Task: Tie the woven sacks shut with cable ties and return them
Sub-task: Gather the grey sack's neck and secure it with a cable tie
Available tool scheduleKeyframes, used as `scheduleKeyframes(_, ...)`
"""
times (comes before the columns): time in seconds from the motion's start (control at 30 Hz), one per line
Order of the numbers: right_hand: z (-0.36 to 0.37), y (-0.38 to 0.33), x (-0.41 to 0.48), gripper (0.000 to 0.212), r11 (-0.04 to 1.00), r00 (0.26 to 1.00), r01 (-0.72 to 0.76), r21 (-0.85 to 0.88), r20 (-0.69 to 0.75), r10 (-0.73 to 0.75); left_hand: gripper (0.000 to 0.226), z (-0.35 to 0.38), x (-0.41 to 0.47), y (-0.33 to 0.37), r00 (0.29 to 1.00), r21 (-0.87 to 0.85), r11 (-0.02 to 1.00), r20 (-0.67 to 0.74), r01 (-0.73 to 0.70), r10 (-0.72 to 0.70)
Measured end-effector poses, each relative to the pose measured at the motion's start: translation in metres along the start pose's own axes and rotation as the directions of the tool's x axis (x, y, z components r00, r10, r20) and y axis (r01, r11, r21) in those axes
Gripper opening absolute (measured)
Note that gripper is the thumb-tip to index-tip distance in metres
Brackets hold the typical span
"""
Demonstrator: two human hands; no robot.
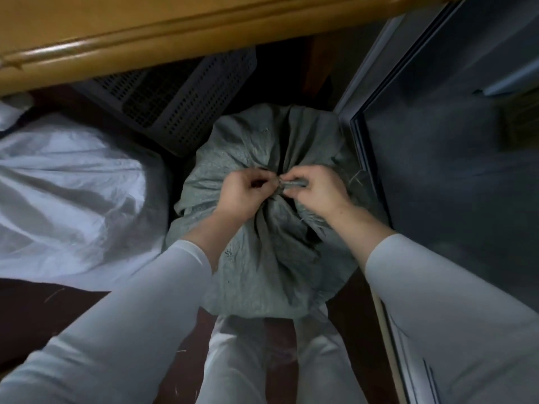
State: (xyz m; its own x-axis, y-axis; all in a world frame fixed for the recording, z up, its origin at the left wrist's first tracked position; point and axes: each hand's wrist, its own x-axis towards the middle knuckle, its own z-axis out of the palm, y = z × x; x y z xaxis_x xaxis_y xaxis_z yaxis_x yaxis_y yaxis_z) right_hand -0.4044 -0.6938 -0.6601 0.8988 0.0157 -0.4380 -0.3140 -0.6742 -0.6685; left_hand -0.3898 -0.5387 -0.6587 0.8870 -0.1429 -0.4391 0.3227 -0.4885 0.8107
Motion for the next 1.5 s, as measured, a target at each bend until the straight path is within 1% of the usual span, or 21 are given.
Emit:
scheduleKeyframes(0.07,0.001,0.004,0.003,0.028,1.0,1.0,0.003,0.028,-0.006,-0.002,0.02,0.002,0.002,-0.002,0.999,-0.049,0.998,0.024,0.031,-0.03)
scheduleKeyframes(0.2,0.005,0.013,0.005,0.03,0.993,0.996,0.077,0.091,-0.056,-0.072,0.021,0.006,0.007,-0.003,0.997,-0.118,0.99,0.024,0.08,-0.078)
scheduleKeyframes(0.3,0.006,0.021,0.003,0.032,0.991,0.993,0.099,0.091,-0.066,-0.093,0.021,0.012,0.012,0.0,0.996,-0.099,0.991,-0.004,0.09,-0.091)
scheduleKeyframes(0.37,0.005,0.025,0.0,0.031,0.987,0.987,0.129,0.1,-0.107,-0.118,0.021,0.016,0.014,0.002,0.996,-0.069,0.994,-0.024,0.085,-0.086)
scheduleKeyframes(0.47,0.006,0.028,-0.005,0.019,0.977,0.974,0.167,0.132,-0.178,-0.142,0.021,0.019,0.014,0.003,0.996,-0.026,0.997,-0.041,0.077,-0.078)
scheduleKeyframes(0.57,0.008,0.029,-0.005,0.014,0.97,0.969,0.18,0.162,-0.198,-0.146,0.021,0.019,0.014,0.003,0.996,-0.037,0.997,-0.046,0.069,-0.07)
scheduleKeyframes(0.63,0.008,0.03,-0.004,0.013,0.973,0.964,0.203,0.106,-0.196,-0.18,0.021,0.019,0.014,0.004,0.997,-0.036,0.997,-0.044,0.064,-0.065)
scheduleKeyframes(0.73,0.008,0.033,-0.005,0.017,0.973,0.963,0.23,-0.03,-0.135,-0.232,0.02,0.021,0.015,0.006,0.997,-0.003,0.998,-0.037,0.065,-0.065)
scheduleKeyframes(0.77,0.008,0.034,-0.006,0.018,0.961,0.954,0.266,-0.074,-0.121,-0.273,0.019,0.023,0.016,0.007,0.997,0.016,0.998,-0.034,0.065,-0.065)
scheduleKeyframes(0.83,0.008,0.037,-0.005,0.021,0.905,0.908,0.362,-0.221,-0.134,-0.396,0.019,0.025,0.017,0.008,0.998,0.06,0.997,-0.034,0.057,-0.055)
scheduleKeyframes(0.93,0.009,0.043,0.0,0.016,0.745,0.772,0.479,-0.464,-0.181,-0.609,0.018,0.029,0.018,0.012,0.999,0.118,0.992,-0.034,0.035,-0.031)
scheduleKeyframes(0.97,0.009,0.043,0.001,0.014,0.704,0.74,0.5,-0.504,-0.174,-0.649,0.019,0.03,0.019,0.013,0.999,0.142,0.99,-0.032,0.021,-0.016)
scheduleKeyframes(1.0,0.009,0.042,0.0,0.015,0.692,0.736,0.506,-0.515,-0.16,-0.657,0.019,0.03,0.019,0.014,1.0,0.158,0.987,-0.03,0.011,-0.006)
scheduleKeyframes(1.03,0.01,0.041,-0.001,0.017,0.714,0.762,0.497,-0.493,-0.145,-0.631,0.019,0.03,0.019,0.014,1.0,0.161,0.987,-0.029,0.013,-0.008)
scheduleKeyframes(1.1,0.011,0.038,-0.002,0.022,0.807,0.836,0.452,-0.38,-0.134,-0.532,0.019,0.029,0.019,0.016,0.999,0.137,0.99,-0.008,0.032,-0.031)
scheduleKeyframes(1.17,0.013,0.037,-0.006,0.023,0.889,0.884,0.38,-0.255,-0.181,-0.43,0.02,0.028,0.019,0.016,0.997,0.089,0.994,0.039,0.068,-0.072)
scheduleKeyframes(1.23,0.016,0.036,-0.011,0.017,0.936,0.912,0.305,-0.177,-0.228,-0.34,0.02,0.027,0.019,0.019,0.987,0.0,0.988,0.061,0.151,-0.151)
scheduleKeyframes(1.3,0.016,0.036,-0.013,0.014,0.954,0.922,0.265,-0.144,-0.253,-0.294,0.024,0.026,0.021,0.022,0.972,-0.07,0.971,0.078,0.227,-0.222)
scheduleKeyframes(1.33,0.017,0.036,-0.014,0.014,0.956,0.922,0.259,-0.138,-0.258,-0.287,0.025,0.025,0.023,0.023,0.967,-0.07,0.968,0.103,0.24,-0.232)
scheduleKeyframes(1.4,0.016,0.037,-0.012,0.014,0.957,0.918,0.259,-0.129,-0.274,-0.285,0.025,0.023,0.03,0.024,0.959,-0.024,0.971,0.166,0.236,-0.229)
scheduleKeyframes(1.5,0.017,0.036,-0.013,0.013,0.955,0.914,0.265,-0.131,-0.28,-0.292,0.027,0.019,0.036,0.026,0.952,0.066,0.982,0.242,0.178,-0.189)
